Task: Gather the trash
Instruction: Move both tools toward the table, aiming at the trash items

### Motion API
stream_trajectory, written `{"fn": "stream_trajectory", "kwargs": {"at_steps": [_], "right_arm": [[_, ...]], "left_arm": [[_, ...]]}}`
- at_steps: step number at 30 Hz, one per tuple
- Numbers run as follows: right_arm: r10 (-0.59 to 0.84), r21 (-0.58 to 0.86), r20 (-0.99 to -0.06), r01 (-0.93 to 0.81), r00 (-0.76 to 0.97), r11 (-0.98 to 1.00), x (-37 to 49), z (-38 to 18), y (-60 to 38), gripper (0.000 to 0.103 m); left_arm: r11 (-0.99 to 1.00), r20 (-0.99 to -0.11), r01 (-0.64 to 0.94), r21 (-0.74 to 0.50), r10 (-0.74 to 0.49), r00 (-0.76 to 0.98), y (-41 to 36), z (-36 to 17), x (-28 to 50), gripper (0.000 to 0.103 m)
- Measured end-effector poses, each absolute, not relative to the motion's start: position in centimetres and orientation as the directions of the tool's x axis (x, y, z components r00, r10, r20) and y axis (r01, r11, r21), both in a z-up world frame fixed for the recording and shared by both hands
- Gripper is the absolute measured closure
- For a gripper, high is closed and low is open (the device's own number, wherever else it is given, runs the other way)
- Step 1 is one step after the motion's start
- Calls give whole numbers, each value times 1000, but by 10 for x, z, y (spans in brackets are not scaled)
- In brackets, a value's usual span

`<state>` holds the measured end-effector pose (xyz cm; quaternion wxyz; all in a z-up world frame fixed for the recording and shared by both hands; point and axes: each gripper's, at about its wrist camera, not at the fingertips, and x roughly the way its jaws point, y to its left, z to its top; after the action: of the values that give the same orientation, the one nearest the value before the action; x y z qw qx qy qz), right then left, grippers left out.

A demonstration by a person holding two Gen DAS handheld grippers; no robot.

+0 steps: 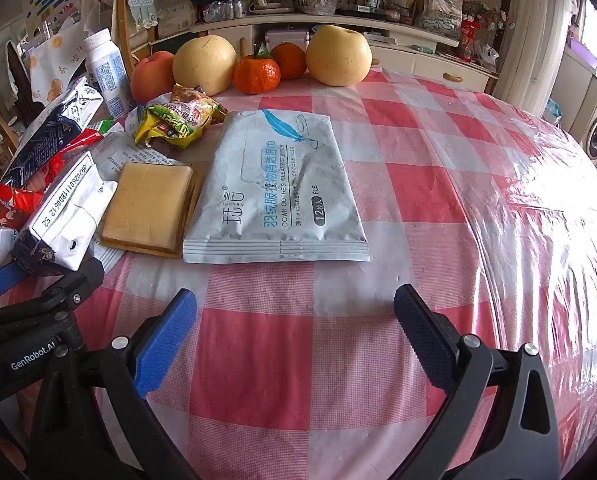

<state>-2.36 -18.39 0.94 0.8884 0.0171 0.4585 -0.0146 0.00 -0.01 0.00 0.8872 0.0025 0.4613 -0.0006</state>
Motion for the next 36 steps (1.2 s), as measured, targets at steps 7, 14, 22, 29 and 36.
{"fn": "stream_trajectory", "kwargs": {"at_steps": [7, 14, 22, 29, 36], "right_arm": [[11, 19, -824, 8, 566, 1000, -27, 9, -183, 4], [-4, 44, -811, 68, 585, 997, -45, 27, -192, 4], [-91, -11, -671, 113, 736, 994, -84, 78, -194, 4], [-134, -18, -593, 154, 794, 988, -117, 118, -188, 4], [-144, 4, -549, 174, 823, 985, -137, 147, -177, 4]], "left_arm": [[1000, -819, 1, -1, -1, 573, 0, 0, -3, 4], [998, -840, 67, -9, -44, 541, -8, 4, -11, 4], [991, -771, 113, -73, -128, 624, 0, 47, -41, 4], [985, -704, 126, -118, -173, 689, 18, 89, -63, 4], [984, -641, 126, -128, -179, 746, 40, 122, -82, 4]]}}
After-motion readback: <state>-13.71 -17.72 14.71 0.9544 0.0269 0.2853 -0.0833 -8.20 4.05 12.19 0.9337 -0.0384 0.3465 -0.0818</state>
